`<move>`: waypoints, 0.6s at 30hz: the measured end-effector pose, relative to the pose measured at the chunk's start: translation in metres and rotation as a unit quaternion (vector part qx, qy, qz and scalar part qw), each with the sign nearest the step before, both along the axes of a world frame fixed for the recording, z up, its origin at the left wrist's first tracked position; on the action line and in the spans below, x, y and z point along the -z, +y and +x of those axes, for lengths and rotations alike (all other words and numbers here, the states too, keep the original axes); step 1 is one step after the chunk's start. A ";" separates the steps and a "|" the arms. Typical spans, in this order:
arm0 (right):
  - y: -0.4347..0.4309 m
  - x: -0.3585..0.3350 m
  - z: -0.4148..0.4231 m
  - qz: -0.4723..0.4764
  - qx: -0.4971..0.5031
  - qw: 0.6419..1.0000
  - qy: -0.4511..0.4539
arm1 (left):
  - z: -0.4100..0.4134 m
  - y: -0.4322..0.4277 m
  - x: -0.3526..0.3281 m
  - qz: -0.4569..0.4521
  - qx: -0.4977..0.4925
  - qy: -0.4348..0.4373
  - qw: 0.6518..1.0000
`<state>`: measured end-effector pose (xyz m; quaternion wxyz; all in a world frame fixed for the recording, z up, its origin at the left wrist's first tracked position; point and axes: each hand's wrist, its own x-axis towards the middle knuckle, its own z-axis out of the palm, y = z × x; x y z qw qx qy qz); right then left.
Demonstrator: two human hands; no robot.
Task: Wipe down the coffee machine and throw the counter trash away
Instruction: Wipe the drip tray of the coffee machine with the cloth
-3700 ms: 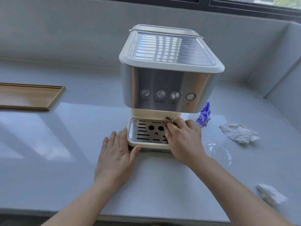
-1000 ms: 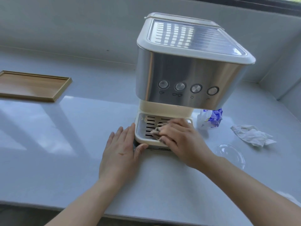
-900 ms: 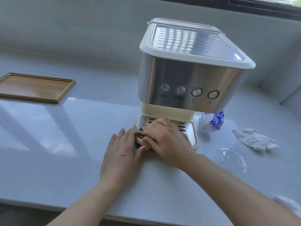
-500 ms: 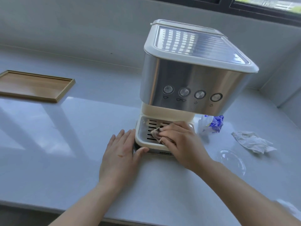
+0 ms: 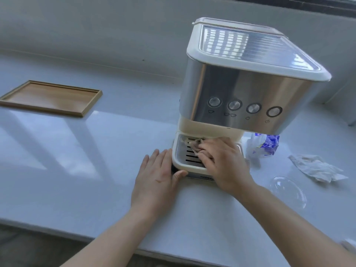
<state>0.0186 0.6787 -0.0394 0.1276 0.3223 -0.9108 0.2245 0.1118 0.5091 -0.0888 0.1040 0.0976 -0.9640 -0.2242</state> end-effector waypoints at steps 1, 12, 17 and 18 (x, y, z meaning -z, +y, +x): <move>-0.007 0.000 0.004 0.014 -0.023 1.000 -0.006 | -0.001 0.000 0.000 0.000 0.001 0.000 1.000; -0.010 0.004 -0.013 0.045 0.060 0.997 0.020 | -0.001 0.000 -0.001 -0.006 -0.002 0.001 1.000; -0.008 0.011 -0.009 0.048 -0.032 0.998 0.025 | 0.000 -0.001 0.001 -0.006 -0.001 0.005 1.000; 0.002 0.011 -0.011 0.043 -0.031 0.998 0.039 | 0.000 -0.001 0.001 -0.008 0.000 0.005 1.000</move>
